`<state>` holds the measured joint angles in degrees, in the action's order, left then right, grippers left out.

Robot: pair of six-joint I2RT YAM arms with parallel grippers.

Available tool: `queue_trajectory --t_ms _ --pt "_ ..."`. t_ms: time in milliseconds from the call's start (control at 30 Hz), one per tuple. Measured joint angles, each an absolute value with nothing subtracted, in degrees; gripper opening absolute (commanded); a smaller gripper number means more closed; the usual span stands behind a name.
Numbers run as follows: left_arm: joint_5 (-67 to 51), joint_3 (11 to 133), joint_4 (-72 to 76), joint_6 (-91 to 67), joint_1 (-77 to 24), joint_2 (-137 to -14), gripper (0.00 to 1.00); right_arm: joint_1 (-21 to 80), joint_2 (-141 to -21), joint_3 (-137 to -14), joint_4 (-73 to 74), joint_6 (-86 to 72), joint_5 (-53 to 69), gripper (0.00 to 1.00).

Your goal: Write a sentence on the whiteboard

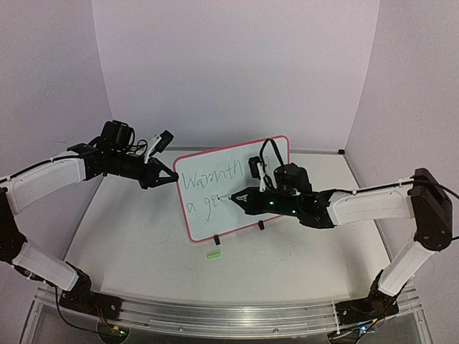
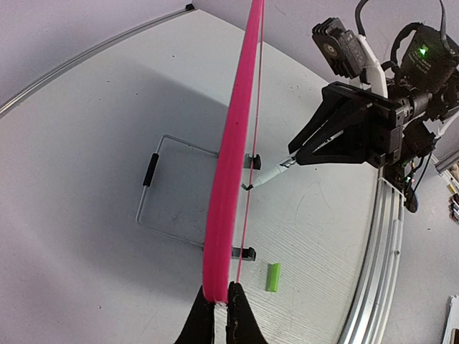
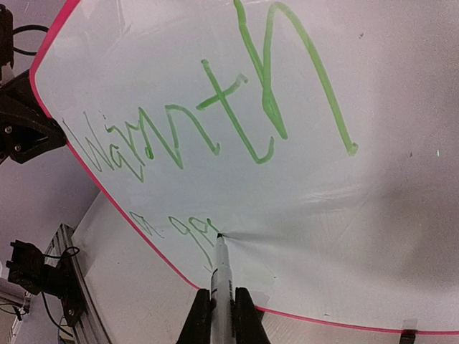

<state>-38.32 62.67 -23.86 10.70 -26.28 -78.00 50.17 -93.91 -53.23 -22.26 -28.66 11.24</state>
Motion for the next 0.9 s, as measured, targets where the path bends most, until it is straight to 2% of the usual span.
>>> queue_trajectory --t_ms 900 --pt "-38.20 62.67 -23.81 10.70 -26.30 -78.00 0.00 50.28 -94.28 -53.21 -21.82 -30.50 11.35 0.00"
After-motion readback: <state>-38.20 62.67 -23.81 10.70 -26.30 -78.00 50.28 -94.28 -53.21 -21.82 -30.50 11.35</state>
